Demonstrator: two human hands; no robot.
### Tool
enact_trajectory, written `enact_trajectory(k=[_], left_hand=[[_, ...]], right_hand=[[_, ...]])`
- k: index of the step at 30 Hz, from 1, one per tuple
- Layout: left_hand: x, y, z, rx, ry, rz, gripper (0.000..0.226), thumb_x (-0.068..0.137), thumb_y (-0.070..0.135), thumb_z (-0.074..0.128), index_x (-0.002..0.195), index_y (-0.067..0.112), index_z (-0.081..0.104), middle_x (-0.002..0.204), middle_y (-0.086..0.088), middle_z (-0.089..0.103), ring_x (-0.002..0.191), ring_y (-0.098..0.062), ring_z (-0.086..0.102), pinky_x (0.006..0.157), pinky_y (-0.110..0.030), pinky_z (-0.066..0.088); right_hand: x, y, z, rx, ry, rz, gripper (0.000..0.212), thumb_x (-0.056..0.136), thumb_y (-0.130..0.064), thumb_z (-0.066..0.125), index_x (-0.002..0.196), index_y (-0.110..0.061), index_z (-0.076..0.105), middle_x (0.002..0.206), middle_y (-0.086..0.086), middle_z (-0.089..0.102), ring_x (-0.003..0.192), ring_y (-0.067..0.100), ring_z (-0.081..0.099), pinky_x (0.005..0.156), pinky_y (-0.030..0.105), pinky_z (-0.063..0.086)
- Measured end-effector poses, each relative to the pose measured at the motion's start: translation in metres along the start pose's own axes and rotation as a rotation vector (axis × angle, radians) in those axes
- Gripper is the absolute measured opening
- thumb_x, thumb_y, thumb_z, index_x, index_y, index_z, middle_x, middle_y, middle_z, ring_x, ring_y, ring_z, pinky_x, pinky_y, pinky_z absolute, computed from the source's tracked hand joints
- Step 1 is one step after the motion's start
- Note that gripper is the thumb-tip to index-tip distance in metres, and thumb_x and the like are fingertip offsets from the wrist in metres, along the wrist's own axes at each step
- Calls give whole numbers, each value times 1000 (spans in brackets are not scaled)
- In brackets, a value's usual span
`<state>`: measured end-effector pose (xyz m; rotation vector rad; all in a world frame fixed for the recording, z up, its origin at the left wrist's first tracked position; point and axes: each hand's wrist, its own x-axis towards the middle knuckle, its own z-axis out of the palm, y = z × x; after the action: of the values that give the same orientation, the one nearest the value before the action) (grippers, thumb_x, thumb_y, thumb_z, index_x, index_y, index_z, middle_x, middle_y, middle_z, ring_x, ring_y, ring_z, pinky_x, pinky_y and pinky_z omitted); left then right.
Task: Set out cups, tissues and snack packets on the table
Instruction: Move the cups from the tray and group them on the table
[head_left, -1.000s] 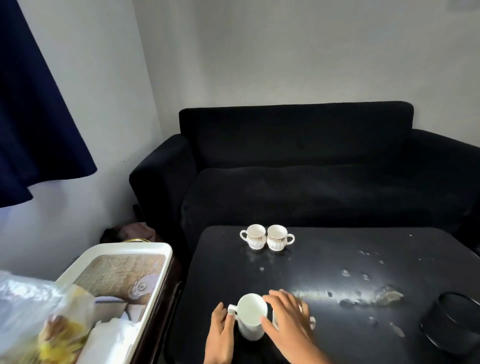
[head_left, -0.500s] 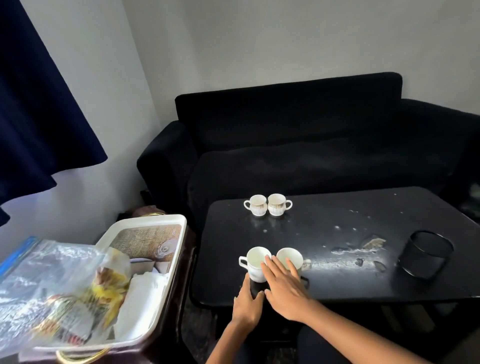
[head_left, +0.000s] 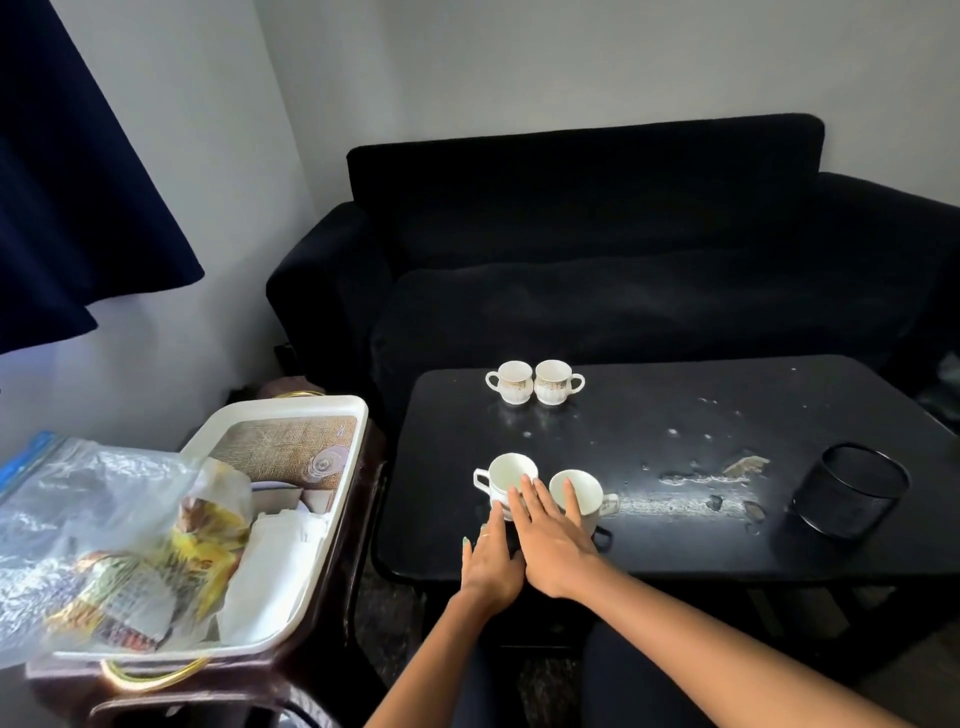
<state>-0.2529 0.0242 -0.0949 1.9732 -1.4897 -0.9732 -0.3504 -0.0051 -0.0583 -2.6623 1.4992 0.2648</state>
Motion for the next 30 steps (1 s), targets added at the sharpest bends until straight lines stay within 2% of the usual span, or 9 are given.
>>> enact_trajectory(k=[9, 15, 20, 24, 30], left_hand=[[38, 3, -7, 70, -26, -4, 81, 94, 28, 48, 152, 17, -8, 161, -3, 7, 148, -24, 1, 119, -44, -1], [71, 4, -5, 20, 32, -9, 79, 94, 34, 45, 152, 16, -6, 161, -3, 10, 148, -22, 0, 118, -44, -3], [105, 4, -4, 36, 83, -5, 79, 94, 33, 46, 152, 18, -6, 161, 2, 6, 148, -18, -2, 118, -39, -6], [125, 4, 1, 132, 155, 10, 74, 95, 34, 41, 152, 19, -4, 161, 4, 6, 148, -15, -3, 119, -38, -5], [142, -1, 11, 342, 252, 59, 71, 94, 45, 31, 152, 20, -2, 161, 8, 2, 147, -10, -10, 120, -39, -6]], right_hand=[[40, 7, -19, -64, -46, 22, 77, 92, -21, 41, 150, -11, -8, 159, 12, -11, 147, 23, -11, 112, 55, -15], [73, 22, -22, 51, -63, 15, 79, 89, -11, 42, 150, -13, -9, 159, 9, -13, 146, 20, -13, 115, 53, -12], [101, 39, -22, 99, -51, -9, 77, 90, -9, 41, 150, -15, -8, 159, 7, -14, 146, 20, -14, 116, 52, -9], [119, 49, -23, 130, -44, -19, 76, 91, -11, 41, 150, -15, -8, 159, 7, -15, 146, 19, -15, 117, 51, -9], [138, 61, -21, 149, -10, -16, 73, 93, -14, 39, 150, -14, -7, 158, 8, -16, 146, 19, -15, 117, 49, -9]])
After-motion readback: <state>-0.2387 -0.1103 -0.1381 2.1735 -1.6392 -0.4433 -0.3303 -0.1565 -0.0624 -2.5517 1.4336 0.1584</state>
